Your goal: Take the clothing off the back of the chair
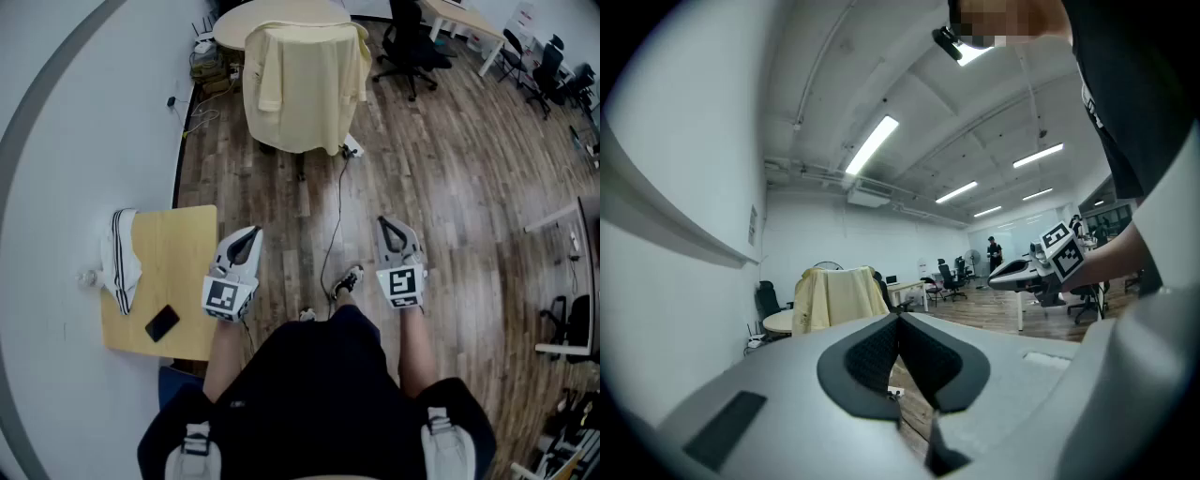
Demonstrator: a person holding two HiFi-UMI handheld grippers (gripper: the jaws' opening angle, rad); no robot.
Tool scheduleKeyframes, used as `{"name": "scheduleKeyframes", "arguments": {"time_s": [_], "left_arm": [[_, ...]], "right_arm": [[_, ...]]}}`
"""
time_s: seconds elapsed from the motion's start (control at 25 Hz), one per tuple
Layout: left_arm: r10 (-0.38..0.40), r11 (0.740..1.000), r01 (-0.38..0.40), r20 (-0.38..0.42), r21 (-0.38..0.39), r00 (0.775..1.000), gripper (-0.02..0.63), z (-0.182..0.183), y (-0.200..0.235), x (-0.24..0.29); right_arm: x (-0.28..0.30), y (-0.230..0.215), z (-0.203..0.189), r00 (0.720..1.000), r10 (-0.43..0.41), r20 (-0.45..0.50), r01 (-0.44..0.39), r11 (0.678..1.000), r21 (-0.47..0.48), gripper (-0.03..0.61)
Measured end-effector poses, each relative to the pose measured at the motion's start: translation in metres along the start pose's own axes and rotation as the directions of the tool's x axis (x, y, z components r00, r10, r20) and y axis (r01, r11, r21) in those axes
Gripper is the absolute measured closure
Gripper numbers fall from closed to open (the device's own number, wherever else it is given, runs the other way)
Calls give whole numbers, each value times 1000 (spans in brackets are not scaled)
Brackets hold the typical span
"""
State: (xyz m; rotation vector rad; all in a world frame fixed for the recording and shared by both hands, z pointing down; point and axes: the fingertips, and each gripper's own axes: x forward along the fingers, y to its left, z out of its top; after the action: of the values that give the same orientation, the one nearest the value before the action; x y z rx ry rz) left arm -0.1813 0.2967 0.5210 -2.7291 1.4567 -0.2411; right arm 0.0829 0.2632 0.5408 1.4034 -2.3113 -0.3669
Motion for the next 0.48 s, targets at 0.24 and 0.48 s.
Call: {"name": "scheduleKeyframes", "arguments": {"time_s": [0.24,0.48], "left_arm": [[-5,1000,5,2,7,1000,614,5,0,4],[-13,1000,13,3,6,1000,614,5,-1,11]], "right_arm": [[0,-2,-9,999,5,-48,-4,1000,28,584],[3,-1,-9,999,15,-43,-14,999,42,584]]}}
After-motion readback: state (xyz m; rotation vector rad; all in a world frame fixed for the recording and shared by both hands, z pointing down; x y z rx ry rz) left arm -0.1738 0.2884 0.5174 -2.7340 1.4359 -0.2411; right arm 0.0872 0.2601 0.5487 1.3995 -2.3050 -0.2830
